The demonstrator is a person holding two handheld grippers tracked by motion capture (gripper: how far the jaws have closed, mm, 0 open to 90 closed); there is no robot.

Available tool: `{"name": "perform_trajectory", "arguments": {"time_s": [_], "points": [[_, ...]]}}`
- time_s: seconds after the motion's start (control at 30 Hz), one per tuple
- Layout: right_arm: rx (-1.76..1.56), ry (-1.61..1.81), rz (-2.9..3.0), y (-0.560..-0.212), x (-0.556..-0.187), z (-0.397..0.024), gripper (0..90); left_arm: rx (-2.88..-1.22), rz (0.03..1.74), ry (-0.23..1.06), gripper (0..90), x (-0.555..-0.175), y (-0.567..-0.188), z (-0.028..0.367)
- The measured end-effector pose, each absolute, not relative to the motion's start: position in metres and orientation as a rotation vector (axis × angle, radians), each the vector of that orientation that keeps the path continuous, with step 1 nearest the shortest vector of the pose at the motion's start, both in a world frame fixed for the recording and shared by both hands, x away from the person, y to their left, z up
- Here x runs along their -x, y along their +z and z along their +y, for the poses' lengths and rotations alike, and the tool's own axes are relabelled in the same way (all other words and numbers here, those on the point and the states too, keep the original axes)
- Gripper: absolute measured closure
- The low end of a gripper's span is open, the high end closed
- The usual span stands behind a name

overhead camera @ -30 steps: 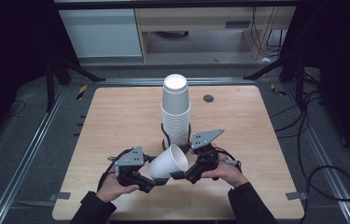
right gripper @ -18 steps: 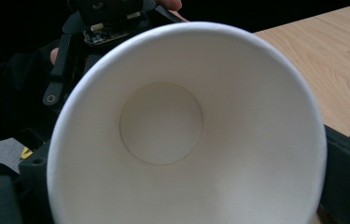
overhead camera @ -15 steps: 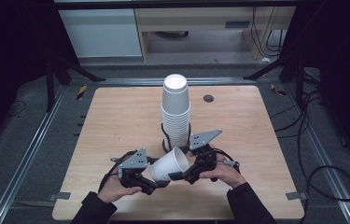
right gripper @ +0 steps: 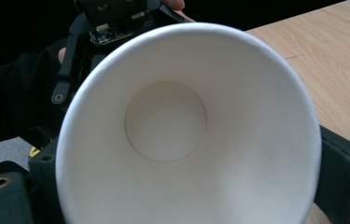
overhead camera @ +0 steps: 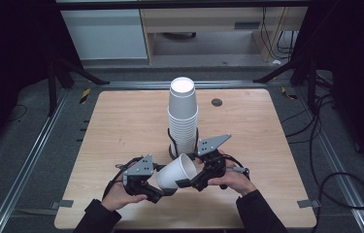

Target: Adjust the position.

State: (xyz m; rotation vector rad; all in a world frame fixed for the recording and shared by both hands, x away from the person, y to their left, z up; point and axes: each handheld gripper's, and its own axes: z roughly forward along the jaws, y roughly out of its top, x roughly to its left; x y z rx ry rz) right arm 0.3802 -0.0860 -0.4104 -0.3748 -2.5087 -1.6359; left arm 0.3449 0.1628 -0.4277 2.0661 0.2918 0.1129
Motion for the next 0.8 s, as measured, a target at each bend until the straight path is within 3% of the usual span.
{"name": "perform_trajectory", "arguments": {"time_s": [0.63, 0.8], "points": [[0.367, -1.637, -2.54, -0.408, -0.378, -0.087, 8.8, -2.055, 0.298, 0.132, 21.4, -0.344, -0.428, 0.163], [0.377, -1.664, -2.561, -0.401, -0.379, -0.095, 8.8, -2.06, 0.323, 0.132, 14.7, -0.345, -0.428, 0.164]]}}
